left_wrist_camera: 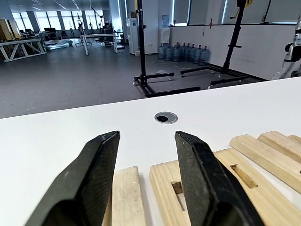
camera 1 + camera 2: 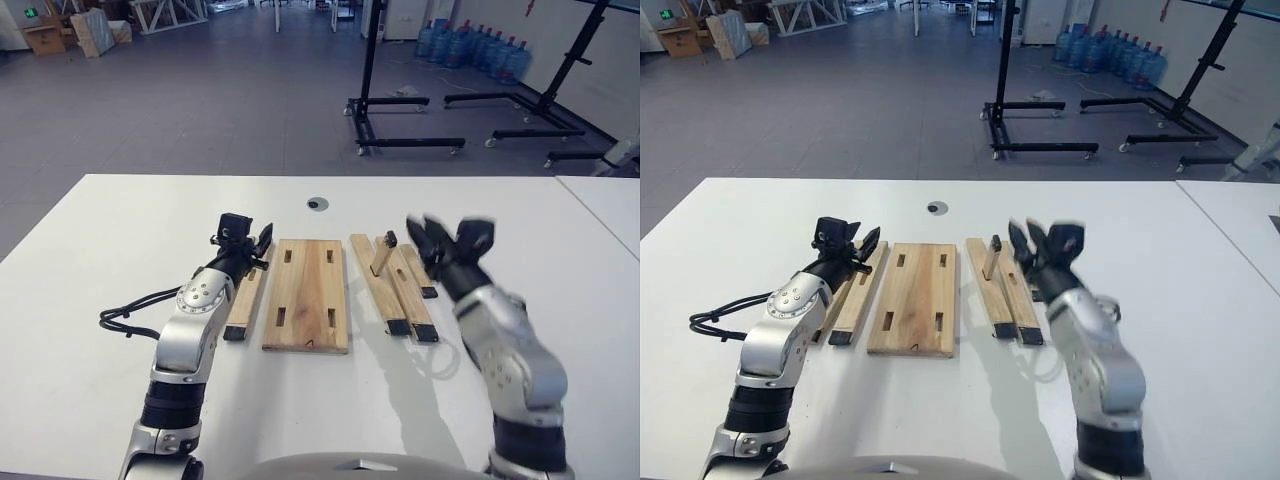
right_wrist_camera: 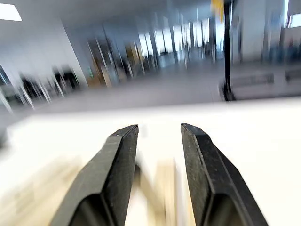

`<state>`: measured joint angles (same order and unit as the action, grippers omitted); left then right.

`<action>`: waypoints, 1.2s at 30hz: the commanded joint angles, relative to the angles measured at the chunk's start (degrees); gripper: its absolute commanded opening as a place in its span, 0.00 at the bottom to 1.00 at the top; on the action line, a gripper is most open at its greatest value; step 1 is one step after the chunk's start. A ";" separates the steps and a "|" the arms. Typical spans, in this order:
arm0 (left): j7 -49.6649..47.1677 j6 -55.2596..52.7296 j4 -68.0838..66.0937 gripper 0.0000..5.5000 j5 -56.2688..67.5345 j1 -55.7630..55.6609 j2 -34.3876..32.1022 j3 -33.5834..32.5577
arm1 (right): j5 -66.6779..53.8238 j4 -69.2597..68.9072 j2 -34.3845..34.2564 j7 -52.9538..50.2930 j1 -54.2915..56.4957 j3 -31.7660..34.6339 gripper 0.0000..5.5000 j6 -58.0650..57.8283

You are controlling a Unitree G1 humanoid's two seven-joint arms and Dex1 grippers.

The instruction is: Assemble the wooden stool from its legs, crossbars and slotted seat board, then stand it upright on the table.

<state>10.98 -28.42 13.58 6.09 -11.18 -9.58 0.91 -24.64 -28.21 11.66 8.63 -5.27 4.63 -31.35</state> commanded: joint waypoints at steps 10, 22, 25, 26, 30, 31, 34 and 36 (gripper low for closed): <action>-1.56 -0.80 0.29 0.38 -0.25 -0.65 0.45 -0.83 | 7.64 3.40 -2.23 -1.81 -6.73 -9.49 0.30 -1.73; -1.72 -0.89 -0.01 0.38 -0.59 -0.21 0.41 0.08 | 11.44 4.95 -0.47 -0.37 -6.90 -12.18 0.66 -7.21; -1.84 -0.72 -0.24 0.38 -0.67 -0.20 0.48 0.20 | 17.11 5.16 3.74 -0.01 -5.85 -15.93 0.67 -6.60; -1.82 -0.69 -0.29 0.38 -0.69 -0.20 0.48 0.30 | 19.24 5.23 5.16 -0.04 -5.41 -17.27 0.67 -6.38; -1.60 -0.65 -0.41 0.38 -0.76 -0.02 0.44 0.78 | 19.56 4.14 4.61 1.01 -4.24 -18.09 0.67 -8.32; -1.51 -0.64 -0.30 0.38 -0.75 0.13 0.48 1.06 | 19.01 3.92 3.98 1.14 -4.11 -17.86 0.67 -9.16; -1.44 -0.78 -0.13 0.38 -0.64 0.28 0.60 1.45 | 14.97 5.67 -0.84 -0.16 -4.17 -13.05 0.67 -14.96; -1.44 -0.84 -0.20 0.38 -0.59 0.23 0.55 1.49 | 14.16 6.87 -2.20 -1.17 -3.72 -11.24 0.67 -18.32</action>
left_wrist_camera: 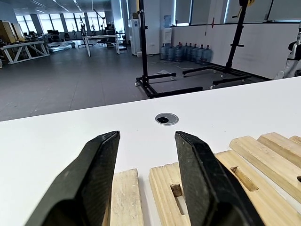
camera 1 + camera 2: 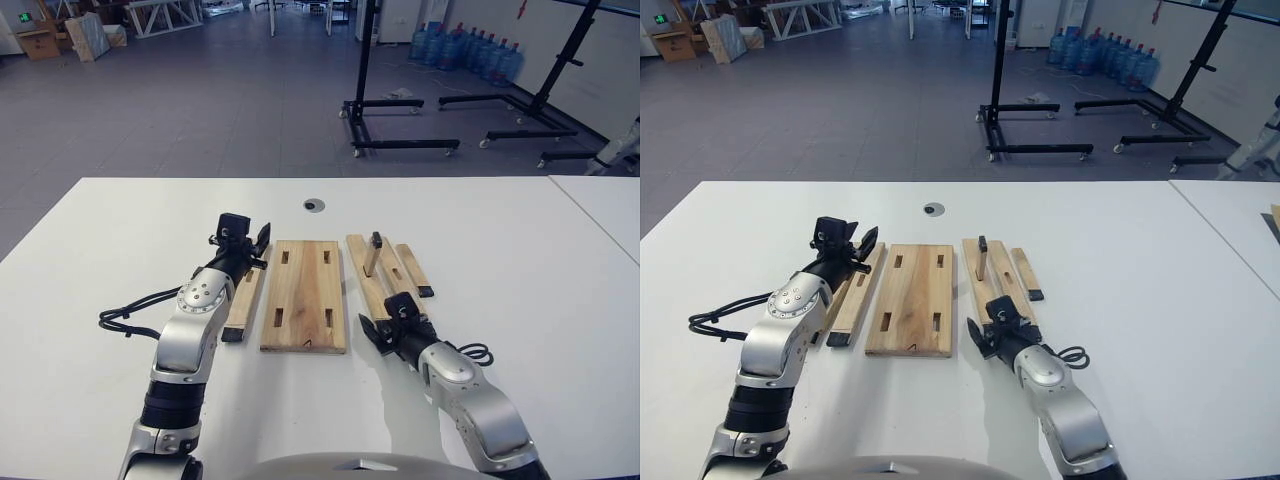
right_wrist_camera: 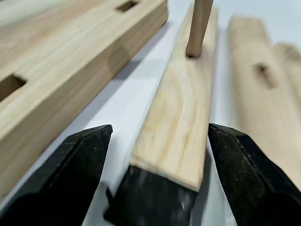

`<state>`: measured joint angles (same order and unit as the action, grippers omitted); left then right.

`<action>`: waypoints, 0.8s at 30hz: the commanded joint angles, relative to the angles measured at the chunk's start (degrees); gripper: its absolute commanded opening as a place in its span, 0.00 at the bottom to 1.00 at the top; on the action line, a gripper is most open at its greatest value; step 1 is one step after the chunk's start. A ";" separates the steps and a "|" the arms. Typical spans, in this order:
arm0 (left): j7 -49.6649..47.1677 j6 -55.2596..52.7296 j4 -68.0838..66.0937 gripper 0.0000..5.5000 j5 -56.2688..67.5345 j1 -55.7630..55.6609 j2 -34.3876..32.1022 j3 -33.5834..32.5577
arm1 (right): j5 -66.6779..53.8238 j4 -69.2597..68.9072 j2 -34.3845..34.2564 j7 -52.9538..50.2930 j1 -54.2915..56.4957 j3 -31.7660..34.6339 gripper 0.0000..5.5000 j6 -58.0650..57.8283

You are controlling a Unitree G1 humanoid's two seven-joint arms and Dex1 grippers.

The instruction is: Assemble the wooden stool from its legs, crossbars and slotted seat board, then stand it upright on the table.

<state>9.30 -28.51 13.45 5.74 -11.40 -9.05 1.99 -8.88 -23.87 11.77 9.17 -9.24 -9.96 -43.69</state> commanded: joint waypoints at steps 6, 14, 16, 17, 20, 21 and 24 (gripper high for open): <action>0.07 -0.85 -0.17 0.38 -0.23 0.32 0.25 0.52 | 8.16 3.39 5.05 -2.48 2.81 -3.12 0.58 -2.29; -0.15 -0.84 -0.17 0.38 -0.32 0.50 0.34 0.43 | 10.66 4.78 4.33 -2.37 2.79 -3.53 0.39 1.37; -0.15 -0.78 -0.22 0.38 -0.35 0.48 0.32 0.44 | 9.84 5.04 3.35 -2.15 2.68 -2.75 0.39 1.59; -0.13 -0.76 -0.24 0.38 -0.36 0.46 0.30 0.46 | 9.65 5.15 2.97 -2.00 2.60 -2.50 0.39 1.71; 0.02 -0.68 -0.37 0.38 -0.39 0.36 0.21 0.55 | 9.31 4.55 1.45 -2.29 2.41 -1.30 0.39 3.86; -0.05 -0.73 -0.31 0.38 -0.40 0.34 0.22 0.50 | 9.15 4.60 0.87 -2.42 2.79 -0.65 0.39 5.68; -0.29 -1.04 -0.05 0.38 -0.13 -0.61 0.53 0.23 | 8.42 3.94 -2.34 -4.97 5.19 3.28 0.39 14.60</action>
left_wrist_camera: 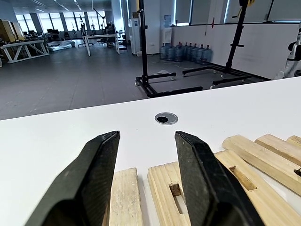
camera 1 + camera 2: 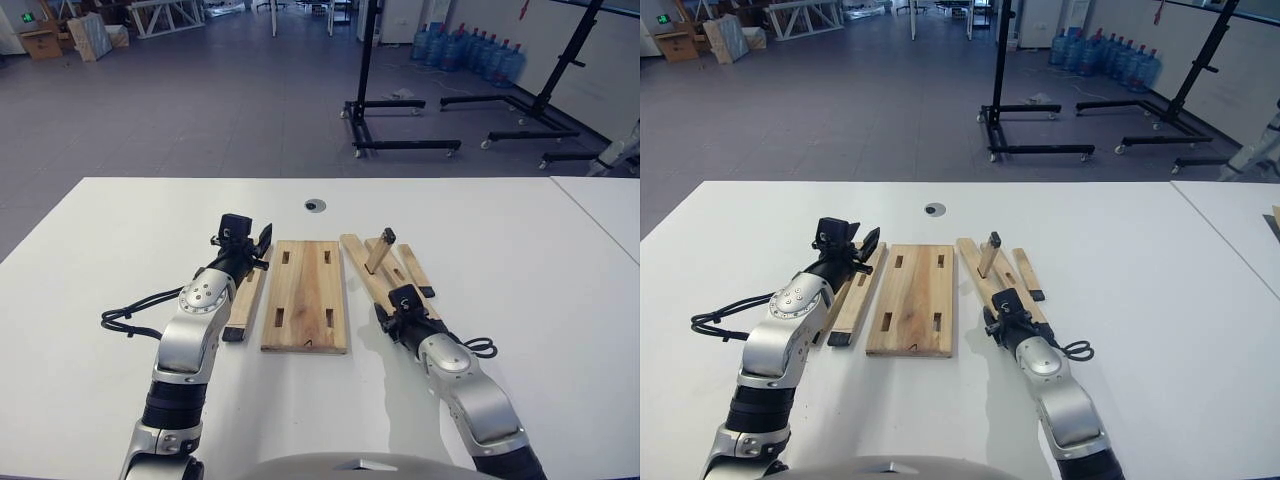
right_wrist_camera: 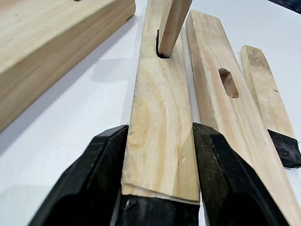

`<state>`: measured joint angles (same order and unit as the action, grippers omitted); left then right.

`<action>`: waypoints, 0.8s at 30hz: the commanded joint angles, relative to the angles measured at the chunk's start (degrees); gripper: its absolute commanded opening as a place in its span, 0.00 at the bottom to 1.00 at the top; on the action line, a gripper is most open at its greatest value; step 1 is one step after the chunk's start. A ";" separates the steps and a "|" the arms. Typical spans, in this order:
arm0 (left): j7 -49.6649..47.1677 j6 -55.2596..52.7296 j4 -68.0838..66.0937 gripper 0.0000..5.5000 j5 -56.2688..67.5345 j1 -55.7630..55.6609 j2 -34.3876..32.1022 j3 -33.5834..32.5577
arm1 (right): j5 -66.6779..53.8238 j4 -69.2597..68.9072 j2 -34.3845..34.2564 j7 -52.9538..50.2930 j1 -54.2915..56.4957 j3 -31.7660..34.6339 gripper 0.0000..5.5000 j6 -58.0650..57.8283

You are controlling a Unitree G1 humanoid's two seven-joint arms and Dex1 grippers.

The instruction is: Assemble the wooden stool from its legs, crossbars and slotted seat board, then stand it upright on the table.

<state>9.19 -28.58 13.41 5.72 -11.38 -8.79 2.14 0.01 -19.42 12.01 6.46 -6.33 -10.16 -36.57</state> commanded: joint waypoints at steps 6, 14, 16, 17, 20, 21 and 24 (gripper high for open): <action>4.22 -6.59 2.84 0.38 11.10 -5.56 2.29 -4.98 | 3.34 0.91 -0.45 -1.54 4.09 3.84 0.36 23.99; -5.99 -31.78 -2.27 0.38 52.24 -14.13 12.46 -25.73 | 1.20 -0.79 -0.67 3.50 3.27 2.29 0.36 33.75; -10.49 -33.58 -5.73 0.38 57.72 -15.73 13.28 -28.41 | -1.33 -2.07 -0.71 6.20 3.04 1.59 0.36 34.38; -12.58 -33.88 -7.15 0.38 60.17 -16.28 13.75 -29.33 | -3.27 -2.64 -0.70 8.17 3.03 0.88 0.36 33.96; -16.09 -34.00 -9.56 0.38 67.76 -17.07 14.64 -30.51 | -7.96 -4.88 -0.87 11.92 3.44 -0.18 0.36 31.73; -15.98 -34.14 -9.71 0.38 69.88 -17.00 14.31 -30.26 | -9.05 -5.70 -0.46 13.22 3.58 -0.65 0.36 30.76; -14.65 -33.56 -8.94 0.38 73.56 -16.19 12.41 -29.25 | -12.59 -7.92 0.37 16.13 3.78 -1.76 0.36 27.26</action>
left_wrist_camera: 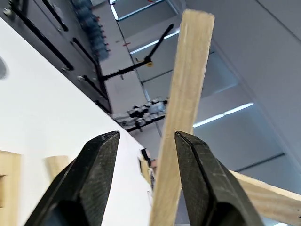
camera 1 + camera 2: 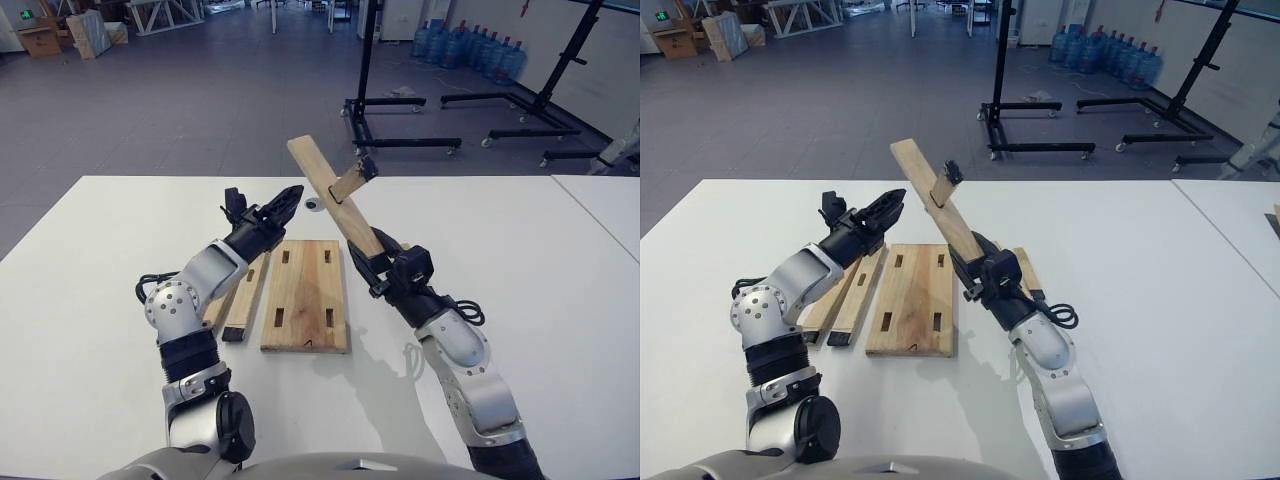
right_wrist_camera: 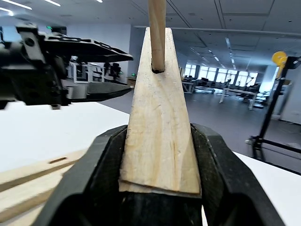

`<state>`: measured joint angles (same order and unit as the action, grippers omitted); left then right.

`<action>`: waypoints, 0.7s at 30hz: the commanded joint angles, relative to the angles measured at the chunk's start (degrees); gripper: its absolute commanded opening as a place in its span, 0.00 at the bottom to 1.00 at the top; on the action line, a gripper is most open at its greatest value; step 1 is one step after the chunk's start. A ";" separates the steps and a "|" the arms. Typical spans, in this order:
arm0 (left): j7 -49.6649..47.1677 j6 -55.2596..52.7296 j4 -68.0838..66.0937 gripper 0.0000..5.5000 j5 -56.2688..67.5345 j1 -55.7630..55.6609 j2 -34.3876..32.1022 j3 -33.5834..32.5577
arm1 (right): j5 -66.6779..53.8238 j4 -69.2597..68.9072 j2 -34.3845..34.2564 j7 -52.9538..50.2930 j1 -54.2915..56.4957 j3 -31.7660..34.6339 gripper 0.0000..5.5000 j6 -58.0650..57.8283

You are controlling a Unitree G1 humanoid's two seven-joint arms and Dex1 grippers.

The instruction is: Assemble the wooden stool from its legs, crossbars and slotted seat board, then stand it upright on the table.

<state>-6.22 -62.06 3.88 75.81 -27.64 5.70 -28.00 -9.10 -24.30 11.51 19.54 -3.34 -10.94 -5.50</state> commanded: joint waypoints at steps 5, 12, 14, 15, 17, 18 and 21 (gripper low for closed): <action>4.19 0.81 2.87 0.38 9.36 0.02 -6.41 1.85 | -4.76 -4.94 1.95 4.46 0.13 -2.11 0.36 -6.52; 3.67 4.64 -3.13 0.31 4.88 -2.99 -12.47 3.56 | -5.58 -5.80 2.65 6.31 -0.70 -3.06 0.36 -7.50; 3.76 4.17 -2.70 0.27 5.06 -3.50 -14.20 4.16 | -4.24 -5.87 3.44 6.43 -0.79 -3.39 0.36 -7.22; 3.51 3.94 -2.39 0.24 5.58 -3.54 -14.95 4.21 | -3.50 -5.81 3.62 6.18 -0.81 -3.53 0.36 -6.87; 3.15 3.83 -1.95 0.19 6.79 -3.30 -15.92 4.22 | -2.67 -5.56 3.50 5.61 -0.83 -3.51 0.36 -6.25; 2.94 3.83 -2.07 0.18 7.32 -3.23 -16.17 4.36 | -2.40 -5.56 3.36 5.45 -0.89 -3.57 0.36 -6.10; 2.27 4.28 -2.33 0.18 8.74 -2.94 -16.22 4.72 | -2.36 -5.50 3.09 5.28 -1.08 -3.69 0.36 -6.08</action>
<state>-2.90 -57.92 1.31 82.99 -30.02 -9.86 -23.51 -11.70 -29.42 14.85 25.33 -4.13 -14.81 -11.79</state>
